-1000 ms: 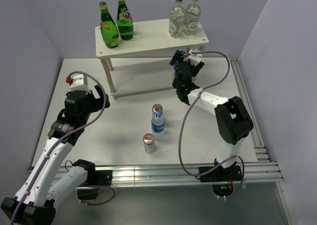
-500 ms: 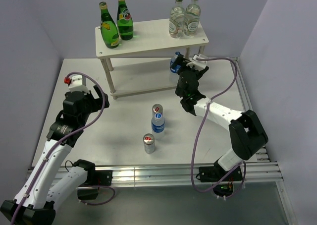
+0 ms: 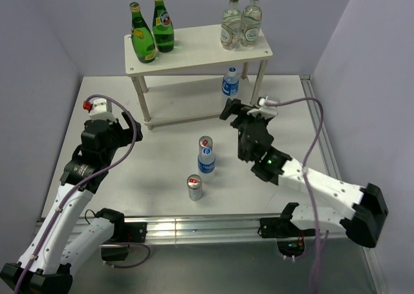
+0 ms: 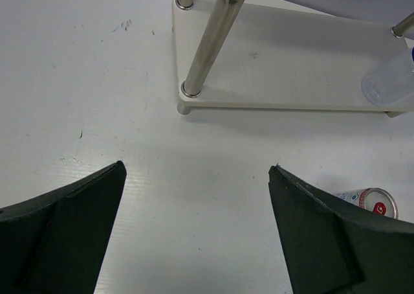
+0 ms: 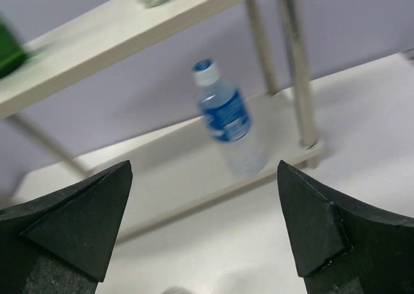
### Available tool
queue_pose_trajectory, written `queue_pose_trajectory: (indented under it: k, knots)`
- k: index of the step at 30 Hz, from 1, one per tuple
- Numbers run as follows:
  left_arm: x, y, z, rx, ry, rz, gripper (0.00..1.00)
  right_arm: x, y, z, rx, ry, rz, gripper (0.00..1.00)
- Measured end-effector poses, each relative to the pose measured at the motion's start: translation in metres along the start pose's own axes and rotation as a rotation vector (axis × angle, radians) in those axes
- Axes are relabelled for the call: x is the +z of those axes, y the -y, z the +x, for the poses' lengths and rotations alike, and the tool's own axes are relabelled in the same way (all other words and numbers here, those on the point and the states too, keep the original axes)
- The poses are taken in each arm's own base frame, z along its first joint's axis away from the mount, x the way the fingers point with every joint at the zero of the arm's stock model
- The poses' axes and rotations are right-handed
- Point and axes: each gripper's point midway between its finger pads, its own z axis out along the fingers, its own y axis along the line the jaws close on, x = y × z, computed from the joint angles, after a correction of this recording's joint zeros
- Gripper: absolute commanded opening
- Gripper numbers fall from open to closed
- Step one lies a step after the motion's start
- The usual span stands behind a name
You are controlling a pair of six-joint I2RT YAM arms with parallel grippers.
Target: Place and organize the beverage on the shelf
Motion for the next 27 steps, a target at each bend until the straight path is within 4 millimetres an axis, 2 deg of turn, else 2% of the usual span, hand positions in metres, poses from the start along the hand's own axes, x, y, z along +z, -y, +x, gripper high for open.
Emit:
queue_pose_trajectory:
  k: [2,4,8,11,16,23,27]
  knots:
    - [0.000,0.000,0.000,0.000,0.000,0.000,0.99,-0.027,-0.009,-0.003,0.043,-0.043,-0.099,1.00]
    - [0.000,0.000,0.000,-0.001,0.000,0.000,0.99,-0.055,-0.011,0.003,0.068,-0.092,-0.191,1.00]
    - [0.000,0.000,0.000,-0.001,-0.001,0.002,0.99,-0.109,-0.025,0.032,0.046,-0.230,-0.380,1.00]
    - [0.000,0.000,0.000,-0.002,0.000,0.002,0.99,-0.137,-0.035,0.056,0.018,-0.334,-0.479,1.00]
    - [0.000,0.000,0.000,-0.002,0.000,0.004,0.99,-0.154,-0.025,0.101,-0.030,-0.461,-0.493,1.00]
    - [0.000,0.000,0.000,-0.002,-0.001,0.004,0.99,-0.161,-0.019,0.157,-0.146,-0.575,-0.436,1.00]
    - [0.000,0.000,0.000,-0.002,0.000,0.005,0.99,-0.165,-0.019,0.172,-0.182,-0.600,-0.432,1.00]
